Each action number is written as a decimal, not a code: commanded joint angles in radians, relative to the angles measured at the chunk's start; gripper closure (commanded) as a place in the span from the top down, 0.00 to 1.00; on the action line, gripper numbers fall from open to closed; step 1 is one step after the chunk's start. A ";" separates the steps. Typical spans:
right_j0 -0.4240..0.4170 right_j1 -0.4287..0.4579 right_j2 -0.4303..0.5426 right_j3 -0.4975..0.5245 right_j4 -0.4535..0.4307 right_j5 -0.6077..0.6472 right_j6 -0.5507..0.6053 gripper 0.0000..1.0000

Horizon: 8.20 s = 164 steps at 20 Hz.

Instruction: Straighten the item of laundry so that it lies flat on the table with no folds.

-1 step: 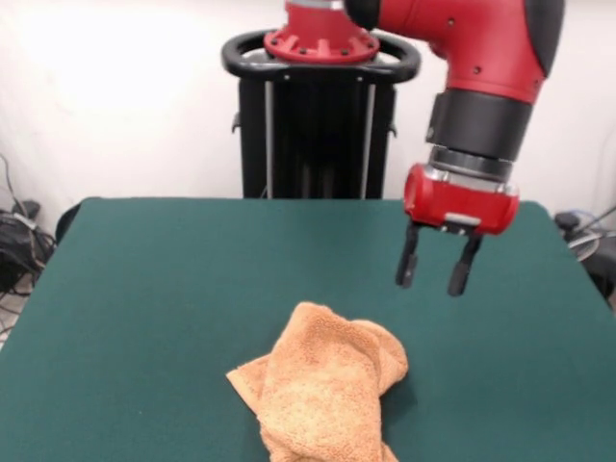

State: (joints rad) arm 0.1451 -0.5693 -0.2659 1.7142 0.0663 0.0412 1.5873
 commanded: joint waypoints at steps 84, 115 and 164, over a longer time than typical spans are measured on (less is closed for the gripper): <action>-0.514 -0.426 0.429 0.065 -0.213 0.756 -0.048 0.00; -0.340 -0.337 0.377 0.265 -0.100 0.446 0.215 0.00; -0.426 0.016 0.383 0.242 -0.320 0.101 0.268 0.00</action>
State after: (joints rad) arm -0.3063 -0.6604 0.1227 1.8329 -0.3224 0.1326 1.5801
